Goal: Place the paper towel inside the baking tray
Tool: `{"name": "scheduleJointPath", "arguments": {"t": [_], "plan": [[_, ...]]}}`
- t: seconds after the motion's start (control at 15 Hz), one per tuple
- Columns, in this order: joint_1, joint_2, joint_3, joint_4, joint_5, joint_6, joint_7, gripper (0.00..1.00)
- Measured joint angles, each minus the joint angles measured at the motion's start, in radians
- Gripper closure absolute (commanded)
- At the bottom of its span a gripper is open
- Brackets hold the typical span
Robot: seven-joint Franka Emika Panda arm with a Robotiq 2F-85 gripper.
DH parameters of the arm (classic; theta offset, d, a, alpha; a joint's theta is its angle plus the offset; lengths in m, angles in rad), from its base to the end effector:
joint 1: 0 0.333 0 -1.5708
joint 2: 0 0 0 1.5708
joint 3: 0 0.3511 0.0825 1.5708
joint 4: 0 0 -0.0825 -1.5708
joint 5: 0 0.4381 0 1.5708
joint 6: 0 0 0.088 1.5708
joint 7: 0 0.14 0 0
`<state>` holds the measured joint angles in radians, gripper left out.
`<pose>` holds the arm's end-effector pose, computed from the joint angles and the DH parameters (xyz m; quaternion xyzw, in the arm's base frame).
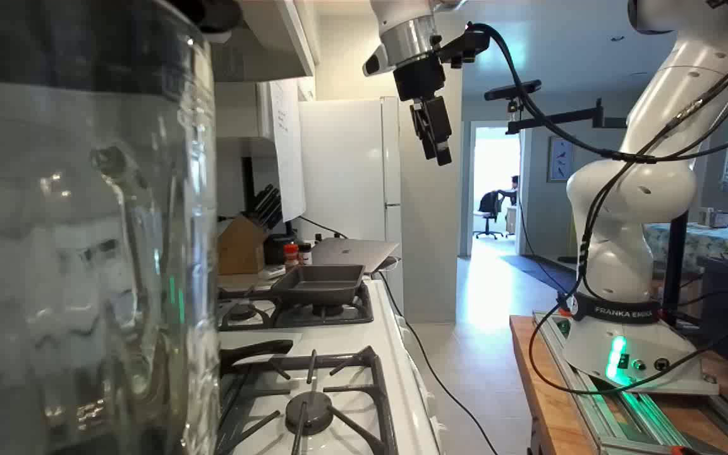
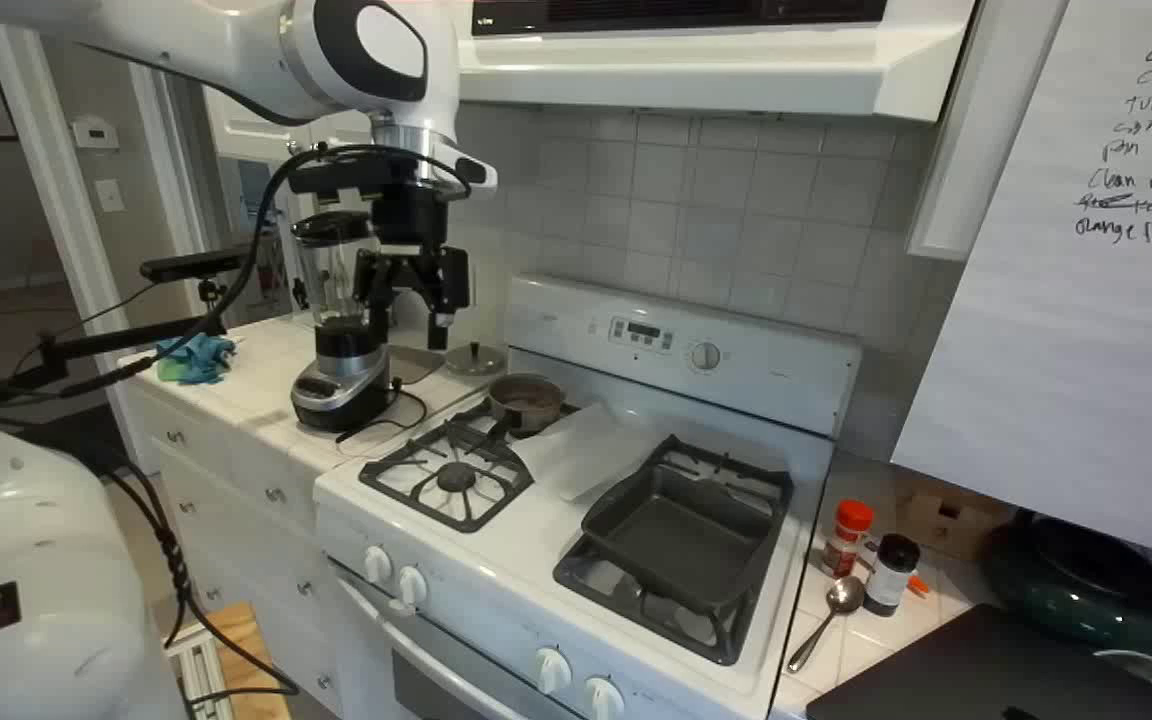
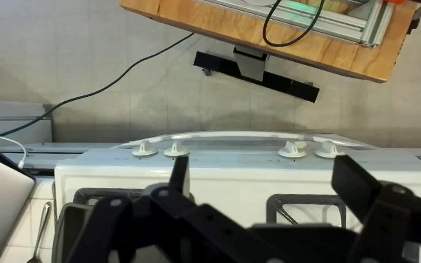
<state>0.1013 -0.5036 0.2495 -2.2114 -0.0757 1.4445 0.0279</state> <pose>0.3748 0.1386 0.5392 0.9763 0.1362 -0.1186 0.1192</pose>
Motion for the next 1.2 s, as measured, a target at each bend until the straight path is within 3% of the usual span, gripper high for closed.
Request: {"name": "scheduleJointPath", "arguments": {"t": [0.53, 0.87, 1.2], "plan": [[0.006, 0.024, -0.018, 0.000, -0.001, 0.045, 0.000, 0.00], [-0.008, 0.201, -0.086, 0.003, -0.035, 0.306, -0.028, 0.00], [-0.013, 0.420, -0.177, 0.071, 0.000, 0.533, -0.179, 0.00]]}}
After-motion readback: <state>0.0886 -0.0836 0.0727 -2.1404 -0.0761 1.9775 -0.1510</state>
